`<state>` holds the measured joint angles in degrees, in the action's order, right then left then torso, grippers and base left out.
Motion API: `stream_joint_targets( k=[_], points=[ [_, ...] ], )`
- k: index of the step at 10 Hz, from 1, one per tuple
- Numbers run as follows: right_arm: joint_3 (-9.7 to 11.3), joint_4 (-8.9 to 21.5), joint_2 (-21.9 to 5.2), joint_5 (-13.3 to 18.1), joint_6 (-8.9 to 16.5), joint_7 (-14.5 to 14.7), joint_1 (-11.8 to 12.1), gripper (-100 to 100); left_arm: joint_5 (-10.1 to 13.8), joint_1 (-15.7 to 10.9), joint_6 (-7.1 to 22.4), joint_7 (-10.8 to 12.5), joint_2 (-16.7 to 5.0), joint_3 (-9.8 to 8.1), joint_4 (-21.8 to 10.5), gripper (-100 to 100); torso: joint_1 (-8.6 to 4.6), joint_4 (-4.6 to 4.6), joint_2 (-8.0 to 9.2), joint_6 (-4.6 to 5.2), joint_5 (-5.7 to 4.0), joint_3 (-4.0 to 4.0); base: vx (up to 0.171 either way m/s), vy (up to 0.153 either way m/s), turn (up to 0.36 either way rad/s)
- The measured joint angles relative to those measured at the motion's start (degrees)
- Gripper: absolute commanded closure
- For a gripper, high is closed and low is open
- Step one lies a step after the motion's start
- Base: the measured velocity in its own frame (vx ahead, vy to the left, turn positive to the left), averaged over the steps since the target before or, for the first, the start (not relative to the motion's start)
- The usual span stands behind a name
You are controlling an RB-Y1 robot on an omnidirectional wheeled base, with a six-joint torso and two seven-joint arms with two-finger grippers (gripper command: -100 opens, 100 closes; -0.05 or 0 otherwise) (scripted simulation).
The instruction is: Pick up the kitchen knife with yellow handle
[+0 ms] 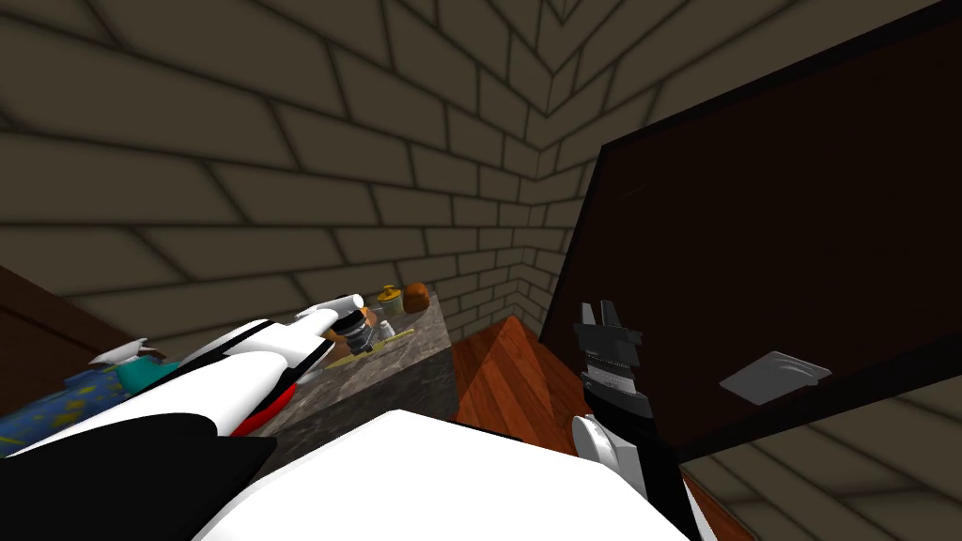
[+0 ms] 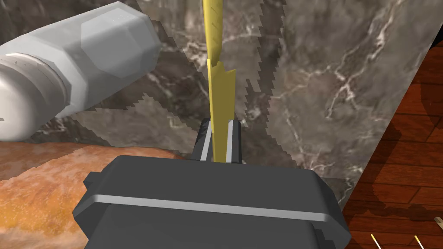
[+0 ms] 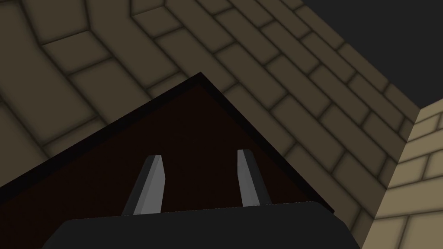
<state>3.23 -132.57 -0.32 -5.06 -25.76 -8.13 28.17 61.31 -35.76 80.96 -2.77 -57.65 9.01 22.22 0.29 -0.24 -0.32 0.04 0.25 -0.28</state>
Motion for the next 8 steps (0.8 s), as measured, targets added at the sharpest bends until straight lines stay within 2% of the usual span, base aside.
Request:
stream_joint_targets(
  k=[1,2,5,7,8],
  points=[
    [0.0,0.0,0.0,0.0,0.0,0.0,0.0,0,0.0,0.0,0.0,0.0,0.0,0.01,0.0,0,-0.01,0.01,0.0,0.01,0.0,0.01,0.0,0.0,0.0],
    [0.0,0.0,0.0,0.0,0.0,0.0,0.0,0,0.0,0.0,0.0,0.0,0.0,0.01,0.0,100,-0.01,0.01,0.0,0.02,-0.01,0.01,0.042,-0.036,0.193],
    [0.0,0.0,0.0,0.0,0.0,0.0,0.0,0,1.1,1.1,1.4,-0.7,-0.7,0.86,3.1,100,-0.31,-0.04,-0.47,0.0,-0.09,-0.23,0.154,-0.079,0.286],
    [0.0,0.0,0.0,0.0,0.0,0.0,0.0,0,1.7,0.2,2.6,-2.8,-1.3,2.02,3.2,100,-0.32,-0.05,-0.51,0.11,-0.08,-0.26,0.092,-0.053,0.092],
    [0.0,0.0,0.0,0.0,0.0,0.0,0.0,0,1.7,0.2,2.7,-3.0,-1.3,2.06,3.3,0,-0.18,-0.01,-0.29,0.13,-0.05,-0.15,0.011,-0.007,-0.006]
  ],
)
